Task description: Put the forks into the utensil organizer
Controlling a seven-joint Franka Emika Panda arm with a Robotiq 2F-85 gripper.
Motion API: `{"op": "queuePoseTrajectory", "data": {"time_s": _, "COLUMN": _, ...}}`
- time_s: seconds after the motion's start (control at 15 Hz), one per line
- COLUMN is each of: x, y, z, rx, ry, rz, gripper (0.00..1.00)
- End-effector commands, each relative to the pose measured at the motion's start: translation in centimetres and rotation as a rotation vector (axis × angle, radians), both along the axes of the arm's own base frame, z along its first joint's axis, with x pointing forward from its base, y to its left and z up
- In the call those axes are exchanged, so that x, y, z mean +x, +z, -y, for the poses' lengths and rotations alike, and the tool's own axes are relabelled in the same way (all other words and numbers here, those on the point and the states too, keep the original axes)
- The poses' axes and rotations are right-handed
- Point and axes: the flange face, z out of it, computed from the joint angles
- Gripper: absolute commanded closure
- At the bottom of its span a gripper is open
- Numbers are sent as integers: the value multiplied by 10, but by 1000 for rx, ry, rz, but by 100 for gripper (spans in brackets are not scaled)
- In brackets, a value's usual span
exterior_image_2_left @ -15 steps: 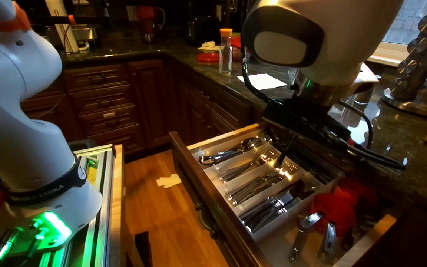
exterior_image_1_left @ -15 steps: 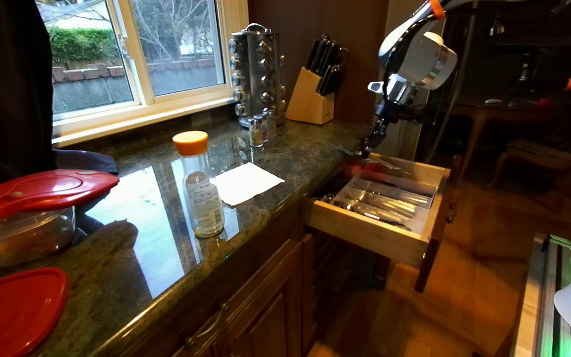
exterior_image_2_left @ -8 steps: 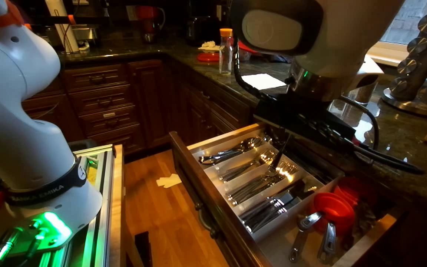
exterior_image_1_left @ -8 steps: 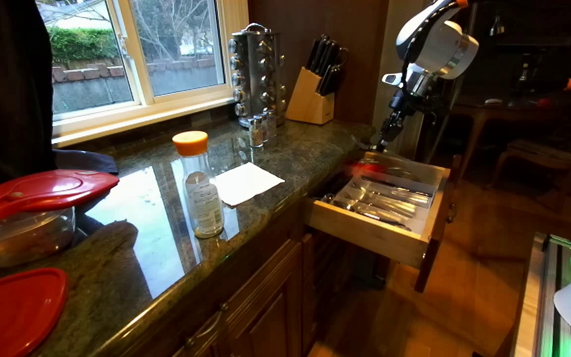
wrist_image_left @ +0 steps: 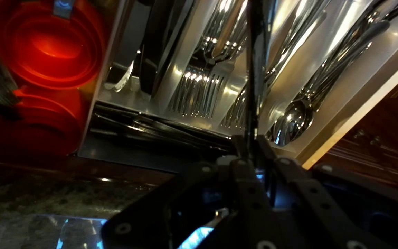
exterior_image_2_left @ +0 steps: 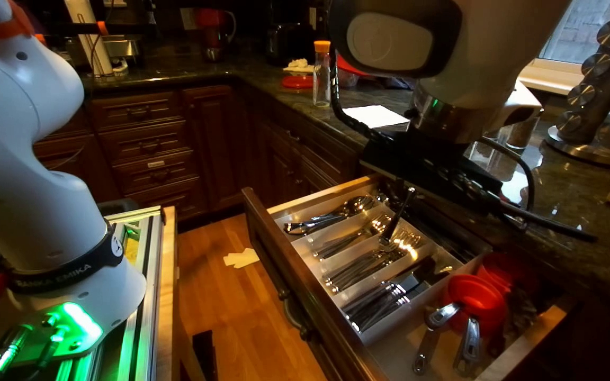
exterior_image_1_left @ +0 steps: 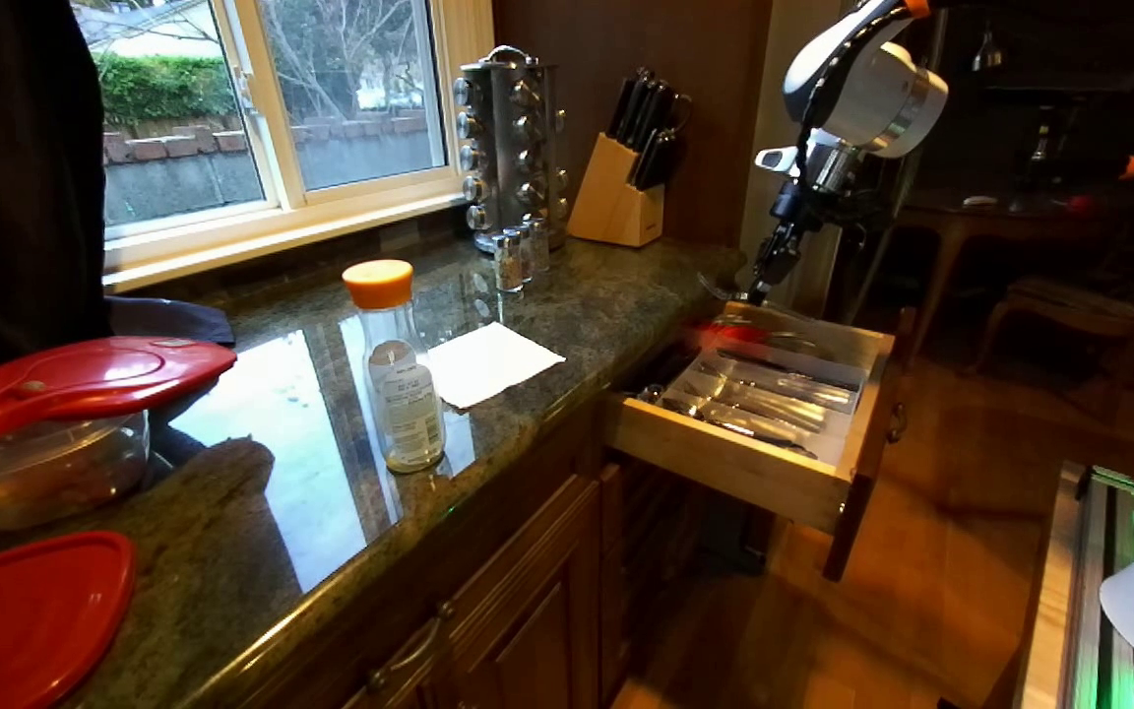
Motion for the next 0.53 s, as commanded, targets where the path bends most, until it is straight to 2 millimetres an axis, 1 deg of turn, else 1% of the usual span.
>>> {"op": "queuePoseTrajectory", "data": {"time_s": 0.0, "x": 0, "y": -16, "z": -12, "rx": -10, "ry": -28, "rz": -100, "gripper": 98}}
{"op": "queuePoseTrajectory", "data": {"time_s": 0.27, "x": 3, "y": -33, "z": -21, "rx": 2, "ry": -75, "rz": -184, "gripper": 98}}
{"op": "queuePoseTrajectory", "data": {"time_s": 0.47, "x": 4, "y": -48, "z": -31, "rx": 60, "ry": -107, "rz": -266, "gripper": 98}}
